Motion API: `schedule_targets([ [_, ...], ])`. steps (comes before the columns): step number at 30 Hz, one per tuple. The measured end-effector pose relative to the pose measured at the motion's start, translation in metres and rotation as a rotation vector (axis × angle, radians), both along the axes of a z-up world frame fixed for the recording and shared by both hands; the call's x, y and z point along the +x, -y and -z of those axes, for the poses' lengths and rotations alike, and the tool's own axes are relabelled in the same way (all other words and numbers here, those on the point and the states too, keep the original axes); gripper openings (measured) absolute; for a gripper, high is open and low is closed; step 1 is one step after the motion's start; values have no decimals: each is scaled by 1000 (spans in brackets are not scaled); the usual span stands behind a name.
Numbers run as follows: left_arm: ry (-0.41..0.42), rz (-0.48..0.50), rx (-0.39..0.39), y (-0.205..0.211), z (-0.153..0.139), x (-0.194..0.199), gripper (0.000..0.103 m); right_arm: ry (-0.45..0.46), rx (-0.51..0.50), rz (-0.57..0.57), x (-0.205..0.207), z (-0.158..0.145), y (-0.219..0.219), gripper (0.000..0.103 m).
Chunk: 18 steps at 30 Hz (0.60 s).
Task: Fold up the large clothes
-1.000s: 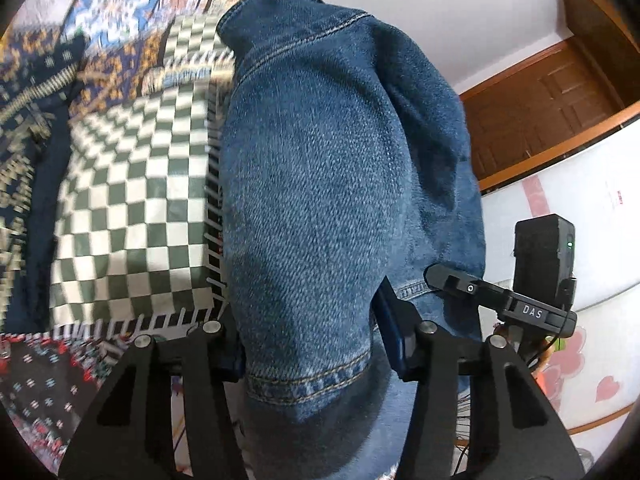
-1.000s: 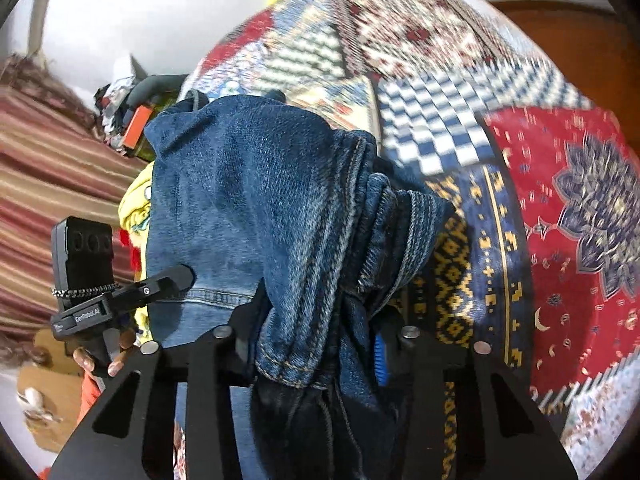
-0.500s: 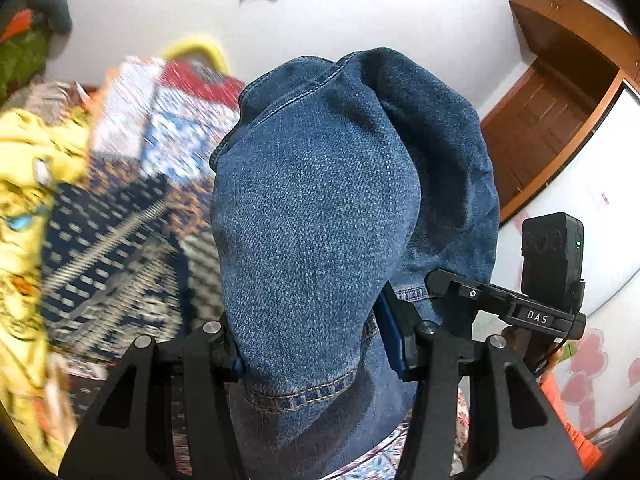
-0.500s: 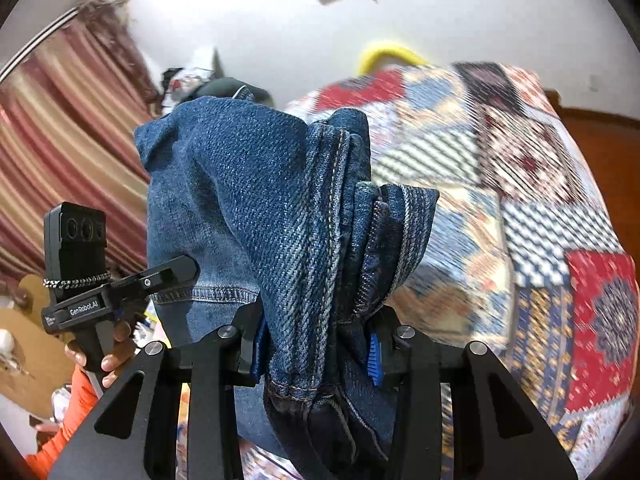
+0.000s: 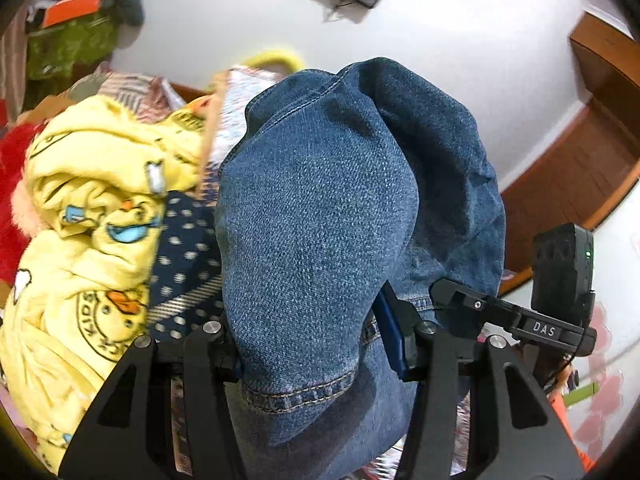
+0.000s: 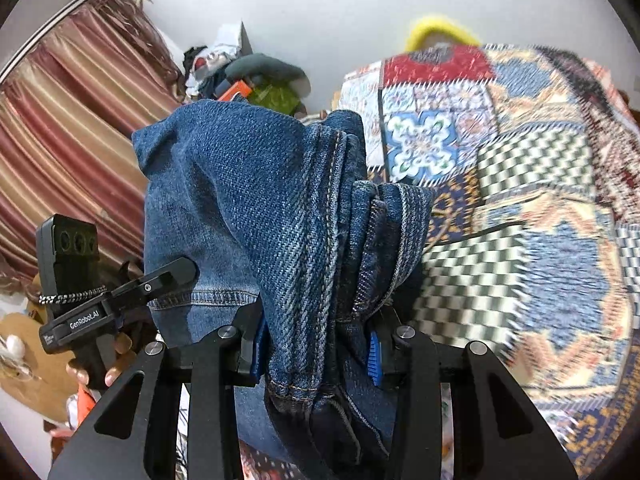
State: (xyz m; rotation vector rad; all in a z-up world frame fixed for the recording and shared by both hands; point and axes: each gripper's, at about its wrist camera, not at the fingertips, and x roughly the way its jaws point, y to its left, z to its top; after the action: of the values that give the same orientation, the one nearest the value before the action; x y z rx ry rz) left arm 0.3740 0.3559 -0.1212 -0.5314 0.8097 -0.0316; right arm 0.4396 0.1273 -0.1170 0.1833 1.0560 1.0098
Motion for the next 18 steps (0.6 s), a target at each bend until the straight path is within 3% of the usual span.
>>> schedule_targets([
  [6, -139, -61, 12, -41, 65, 46, 51, -97, -50, 43, 23, 56, -50, 35],
  [10, -187, -87, -26, -58, 106, 67, 52, -116, -85, 90, 38, 84, -63, 34],
  [13, -196, -76, -6, -61, 119, 73, 58, -148, -91, 82, 51, 98, -66, 35],
  [18, -204, -72, 35, -57, 127, 68, 76, -143, -128, 57, 56, 110, -68, 43],
])
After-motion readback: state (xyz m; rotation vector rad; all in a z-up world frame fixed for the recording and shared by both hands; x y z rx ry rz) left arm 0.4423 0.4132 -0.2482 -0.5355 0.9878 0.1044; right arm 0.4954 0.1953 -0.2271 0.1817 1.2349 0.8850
